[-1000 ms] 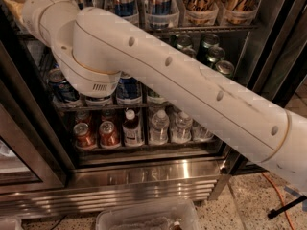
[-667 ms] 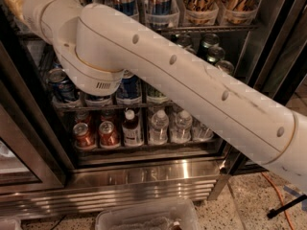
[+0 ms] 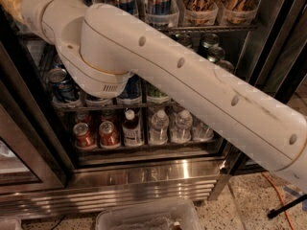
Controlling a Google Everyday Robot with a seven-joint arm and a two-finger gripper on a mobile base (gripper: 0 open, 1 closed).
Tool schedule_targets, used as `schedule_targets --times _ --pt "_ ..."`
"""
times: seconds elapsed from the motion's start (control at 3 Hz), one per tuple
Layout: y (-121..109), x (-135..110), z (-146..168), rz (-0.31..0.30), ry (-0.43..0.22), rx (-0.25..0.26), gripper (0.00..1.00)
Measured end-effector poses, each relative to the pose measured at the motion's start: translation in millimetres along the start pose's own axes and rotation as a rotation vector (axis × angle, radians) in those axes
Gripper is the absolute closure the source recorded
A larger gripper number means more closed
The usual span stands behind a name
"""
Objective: Pick 7up can from top shelf of fridge
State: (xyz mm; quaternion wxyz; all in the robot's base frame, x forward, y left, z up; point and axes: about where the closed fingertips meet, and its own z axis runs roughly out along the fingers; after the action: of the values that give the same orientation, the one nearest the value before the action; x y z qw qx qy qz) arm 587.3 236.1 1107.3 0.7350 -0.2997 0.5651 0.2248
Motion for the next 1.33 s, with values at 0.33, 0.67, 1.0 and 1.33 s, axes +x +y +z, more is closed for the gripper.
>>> schedule_targets --times 0.33,0.67,1.0,1.33 --pt "10 3 -11 -0.017 0.006 -0.036 1.0" --pt "25 8 -30 -0.039 0.011 -0.095 1.0" --pt "36 14 -46 -0.055 0.024 -0.143 1.0" --pt "43 25 -63 -0.068 0.056 -0.19 1.0"
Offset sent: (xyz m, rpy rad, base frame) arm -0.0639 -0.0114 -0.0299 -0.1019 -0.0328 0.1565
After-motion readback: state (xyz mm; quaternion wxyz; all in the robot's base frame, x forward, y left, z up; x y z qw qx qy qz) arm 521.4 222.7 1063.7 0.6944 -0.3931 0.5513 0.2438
